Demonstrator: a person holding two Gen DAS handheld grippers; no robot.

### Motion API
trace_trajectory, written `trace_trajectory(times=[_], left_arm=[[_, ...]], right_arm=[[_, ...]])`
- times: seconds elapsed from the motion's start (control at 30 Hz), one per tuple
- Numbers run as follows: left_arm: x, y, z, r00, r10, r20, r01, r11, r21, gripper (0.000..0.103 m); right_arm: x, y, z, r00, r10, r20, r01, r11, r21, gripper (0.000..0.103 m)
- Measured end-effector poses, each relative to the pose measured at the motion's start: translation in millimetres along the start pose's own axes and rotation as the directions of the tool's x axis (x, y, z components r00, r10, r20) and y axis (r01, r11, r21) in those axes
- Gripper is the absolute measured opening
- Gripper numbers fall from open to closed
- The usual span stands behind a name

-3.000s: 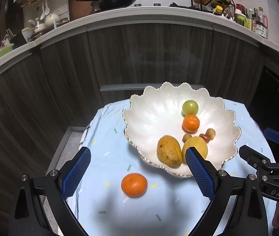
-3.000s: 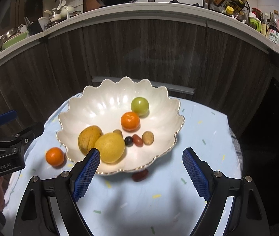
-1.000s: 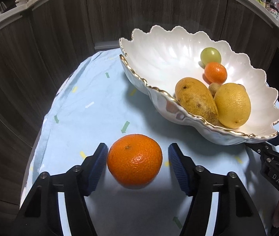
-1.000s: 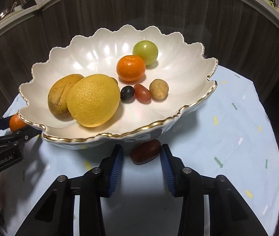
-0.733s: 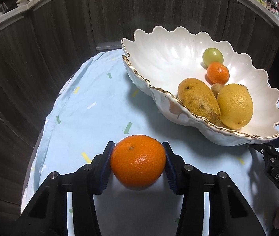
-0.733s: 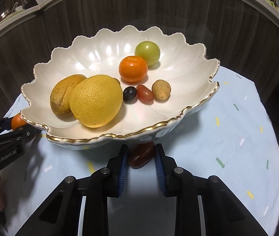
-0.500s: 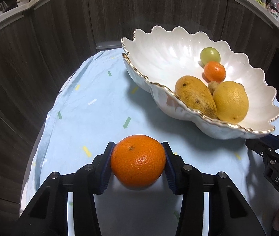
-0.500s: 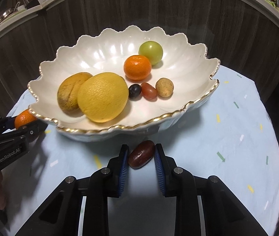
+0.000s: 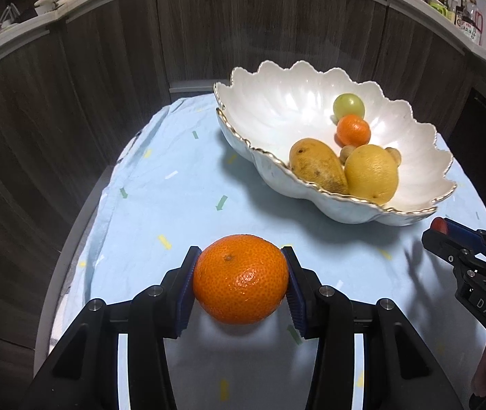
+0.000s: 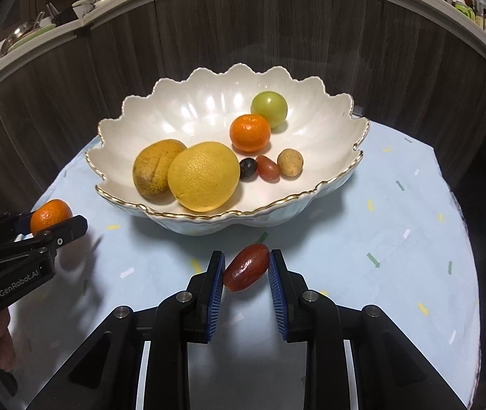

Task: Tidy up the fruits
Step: 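Carry the mandarin and date over the bowl and open both tools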

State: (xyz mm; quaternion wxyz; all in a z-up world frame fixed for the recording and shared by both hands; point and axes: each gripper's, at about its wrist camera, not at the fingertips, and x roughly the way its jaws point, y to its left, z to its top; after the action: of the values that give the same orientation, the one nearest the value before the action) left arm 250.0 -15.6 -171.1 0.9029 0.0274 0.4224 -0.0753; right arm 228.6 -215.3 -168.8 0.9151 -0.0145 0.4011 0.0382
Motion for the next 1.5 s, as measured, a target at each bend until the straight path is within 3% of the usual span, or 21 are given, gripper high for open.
trace_trajectory(times=[0.37,0.8,1.5], left_arm=[[-30,-6,7,0.999,-0.004,0.033,0.003,1.000,0.015,0.045],[-51,-15,41,0.996,-0.019,0.092,0.016,0.999,0.038,0.045],[-28,-29,98,0.990,-0.053,0.128,0.042,0.996,0.084,0.045]], right_arm=[[-29,-2,6,0.999,-0.002,0.053,0.001,1.000,0.013,0.028],[-51,-10,33,0.993,-0.011,0.116,0.008,1.000,0.028,0.028],[-38,-28,80,0.989,-0.032,0.145,0.027,0.999,0.039,0.028]])
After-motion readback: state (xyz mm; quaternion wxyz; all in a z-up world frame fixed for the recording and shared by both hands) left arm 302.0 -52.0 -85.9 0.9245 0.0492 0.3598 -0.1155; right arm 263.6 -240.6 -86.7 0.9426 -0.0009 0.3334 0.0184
